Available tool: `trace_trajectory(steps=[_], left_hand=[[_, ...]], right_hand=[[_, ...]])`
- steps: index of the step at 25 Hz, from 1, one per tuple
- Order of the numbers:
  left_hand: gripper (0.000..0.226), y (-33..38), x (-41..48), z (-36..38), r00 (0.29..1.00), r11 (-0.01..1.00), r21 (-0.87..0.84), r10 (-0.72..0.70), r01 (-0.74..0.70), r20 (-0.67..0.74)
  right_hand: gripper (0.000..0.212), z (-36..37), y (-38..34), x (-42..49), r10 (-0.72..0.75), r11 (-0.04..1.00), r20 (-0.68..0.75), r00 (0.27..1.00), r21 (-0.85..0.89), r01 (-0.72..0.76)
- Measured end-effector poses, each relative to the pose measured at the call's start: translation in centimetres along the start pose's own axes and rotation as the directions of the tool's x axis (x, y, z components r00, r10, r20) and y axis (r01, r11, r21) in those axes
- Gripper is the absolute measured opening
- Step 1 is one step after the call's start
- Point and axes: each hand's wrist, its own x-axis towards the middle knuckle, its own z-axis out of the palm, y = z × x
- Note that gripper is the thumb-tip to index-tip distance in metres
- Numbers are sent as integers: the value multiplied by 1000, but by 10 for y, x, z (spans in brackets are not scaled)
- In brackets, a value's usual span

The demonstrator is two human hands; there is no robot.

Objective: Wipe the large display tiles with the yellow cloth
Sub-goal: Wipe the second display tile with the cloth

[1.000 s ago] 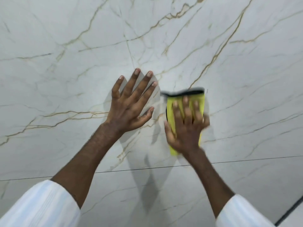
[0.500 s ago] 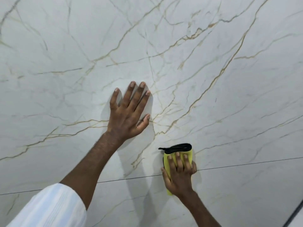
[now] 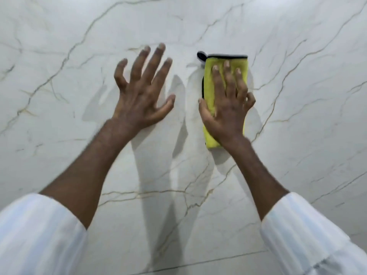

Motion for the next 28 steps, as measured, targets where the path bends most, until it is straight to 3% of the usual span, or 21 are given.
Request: trace_trajectory(steps=[3,6,11,15,18,21,24,28], left_hand=[[74,-26,17,12,996,999,46,-20,16,83],[73,-25,13,23,998,996,85,12,-17,65],[72,-24,9,26,1000,997,78,1,-3,23],[71,-24,10,27,1000,997,74,12,-12,0],[73,-26,10,25,1000,997,77,25,-25,-3],[76,-28,10,16,998,996,61,64,-64,11],[79,-54,33,-7,995,990,98,99,-102,25],[85,-102,56,-12,997,990,139,20,-30,75]], right_hand=[[75,2,8,-81,-28,999,12,1000,-14,28],[73,4,10,-122,-40,999,49,998,-1,40],[79,8,1,36,-69,998,-8,998,0,69],[81,2,-8,168,-63,998,57,996,8,63],[81,5,-10,162,-55,998,31,998,14,55],[80,8,-9,87,-32,999,-11,999,30,33],[80,7,-9,26,-108,994,19,994,5,108],[84,6,-21,102,-140,989,47,989,44,138]])
